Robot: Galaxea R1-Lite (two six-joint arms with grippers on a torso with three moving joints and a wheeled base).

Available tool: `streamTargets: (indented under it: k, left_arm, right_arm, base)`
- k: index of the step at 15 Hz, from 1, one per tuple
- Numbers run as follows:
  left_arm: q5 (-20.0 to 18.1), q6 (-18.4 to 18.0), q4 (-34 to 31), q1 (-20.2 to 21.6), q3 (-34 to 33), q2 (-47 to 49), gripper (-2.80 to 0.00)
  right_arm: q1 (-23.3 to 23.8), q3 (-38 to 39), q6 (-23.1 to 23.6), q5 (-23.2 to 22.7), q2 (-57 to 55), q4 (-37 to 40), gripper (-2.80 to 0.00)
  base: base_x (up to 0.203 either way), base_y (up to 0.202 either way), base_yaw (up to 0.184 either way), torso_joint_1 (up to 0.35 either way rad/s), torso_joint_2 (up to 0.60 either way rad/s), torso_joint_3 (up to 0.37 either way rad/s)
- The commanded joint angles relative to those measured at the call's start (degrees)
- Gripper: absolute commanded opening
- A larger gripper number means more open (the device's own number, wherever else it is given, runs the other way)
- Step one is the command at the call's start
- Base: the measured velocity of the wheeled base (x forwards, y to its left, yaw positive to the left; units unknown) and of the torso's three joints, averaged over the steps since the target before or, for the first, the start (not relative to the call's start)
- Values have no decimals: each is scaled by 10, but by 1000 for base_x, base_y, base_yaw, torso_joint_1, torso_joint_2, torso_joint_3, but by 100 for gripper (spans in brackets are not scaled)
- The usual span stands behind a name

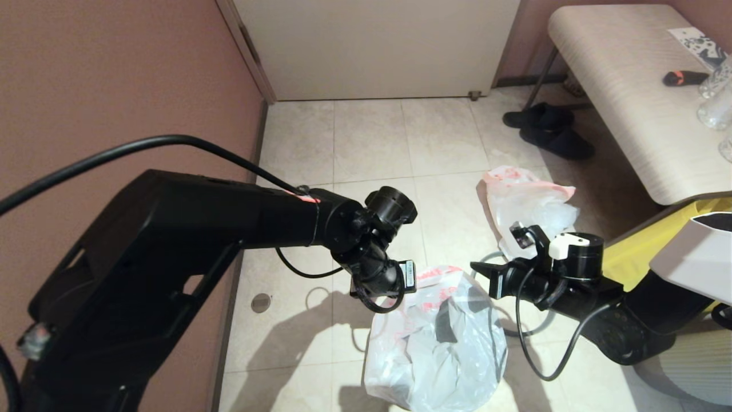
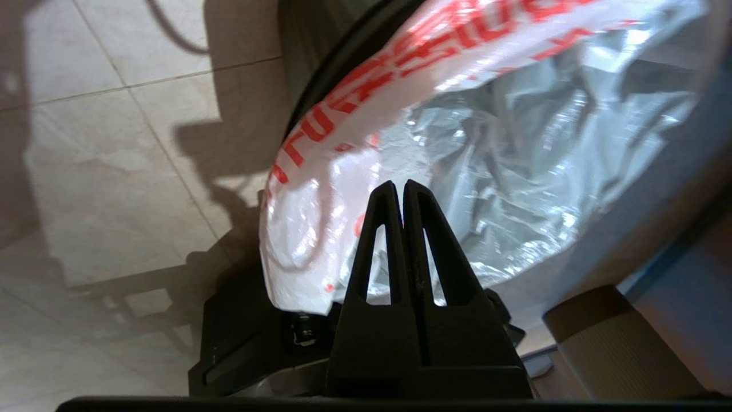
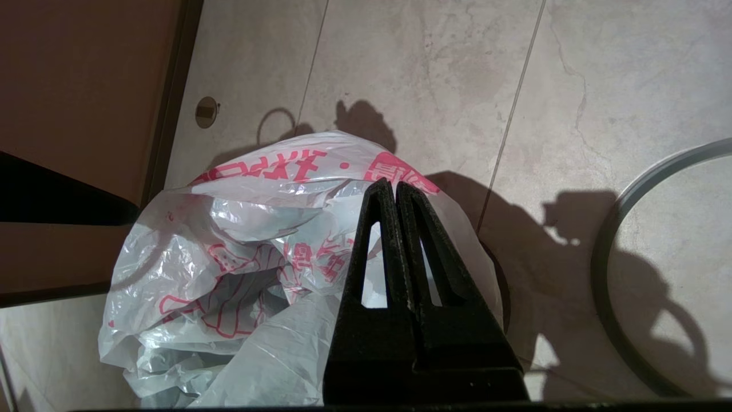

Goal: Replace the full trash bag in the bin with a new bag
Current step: Put the new garbage bag on the trash can

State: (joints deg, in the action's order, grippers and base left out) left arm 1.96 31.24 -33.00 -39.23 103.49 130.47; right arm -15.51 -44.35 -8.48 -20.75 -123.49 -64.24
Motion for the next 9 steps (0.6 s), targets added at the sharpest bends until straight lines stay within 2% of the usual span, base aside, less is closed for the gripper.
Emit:
streamTargets:
  k: [1, 3, 5, 7, 9]
  left_arm:
    - [6, 1, -2, 8, 6, 51, -280]
    - [16, 1, 3, 18, 21, 63, -280]
    - [21, 0, 6, 23, 49, 70, -280]
    - [43, -10, 7, 34, 80, 82, -280]
    - [47, -13, 8, 34, 80, 76, -280]
  right_arm:
    - [8, 0, -8, -9, 5, -4, -280]
    - [15, 0, -43, -36, 20, -4, -280]
    - [18, 0, -49, -45, 24, -4, -280]
    - [20, 1, -49, -45, 26, -5, -280]
    - [19, 3, -48, -46, 27, -5, -280]
  base:
    - [0, 0, 0, 0, 0, 0]
    - [0, 0, 0, 0, 0, 0]
    - [0, 0, 0, 0, 0, 0]
    - [0, 0, 0, 0, 0, 0]
    - [0, 0, 0, 0, 0, 0]
